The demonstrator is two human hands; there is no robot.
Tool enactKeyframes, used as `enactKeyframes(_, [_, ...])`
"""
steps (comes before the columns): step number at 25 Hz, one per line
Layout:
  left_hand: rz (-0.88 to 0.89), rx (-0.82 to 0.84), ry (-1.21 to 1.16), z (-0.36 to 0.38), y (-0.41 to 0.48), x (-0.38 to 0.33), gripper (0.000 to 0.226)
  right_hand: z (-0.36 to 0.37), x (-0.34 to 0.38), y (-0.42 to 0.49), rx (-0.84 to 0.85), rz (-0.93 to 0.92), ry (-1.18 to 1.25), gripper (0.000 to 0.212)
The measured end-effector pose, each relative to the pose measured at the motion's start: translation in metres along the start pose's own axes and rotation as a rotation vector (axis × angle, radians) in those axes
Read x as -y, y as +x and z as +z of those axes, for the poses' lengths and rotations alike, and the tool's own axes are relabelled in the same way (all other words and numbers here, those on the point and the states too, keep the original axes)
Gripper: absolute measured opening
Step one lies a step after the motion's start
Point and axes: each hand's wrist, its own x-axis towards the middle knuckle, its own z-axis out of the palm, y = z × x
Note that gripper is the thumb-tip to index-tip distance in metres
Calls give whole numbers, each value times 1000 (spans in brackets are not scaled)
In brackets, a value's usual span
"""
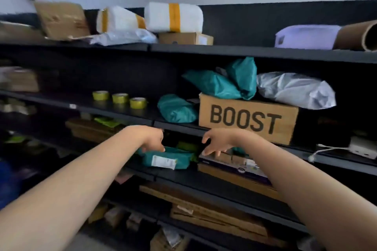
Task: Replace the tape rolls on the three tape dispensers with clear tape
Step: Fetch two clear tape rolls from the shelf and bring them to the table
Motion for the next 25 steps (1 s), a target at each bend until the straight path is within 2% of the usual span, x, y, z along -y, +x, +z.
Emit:
enactKeyframes(4, [-211, -55, -45, 11, -52, 112, 27, -11, 107, 50, -85, -203, -88, 51])
enactKeyframes(10, [-338, -110, -118, 22, -78, 221, 34, -10, 194, 105, -55, -292, -152, 53])
enactKeyframes(17, [-331, -193, -144, 10, -19, 282, 35, -33, 217, 203, -163, -312, -192, 58])
enactKeyframes(21, [-326, -269, -189, -10, 46, 316, 48, -62, 216, 277, -206, -361, -230, 61])
enactKeyframes(25, [-304, -330, -226, -32, 107, 343, 48, -92, 217, 351, -243, -376, -184, 50])
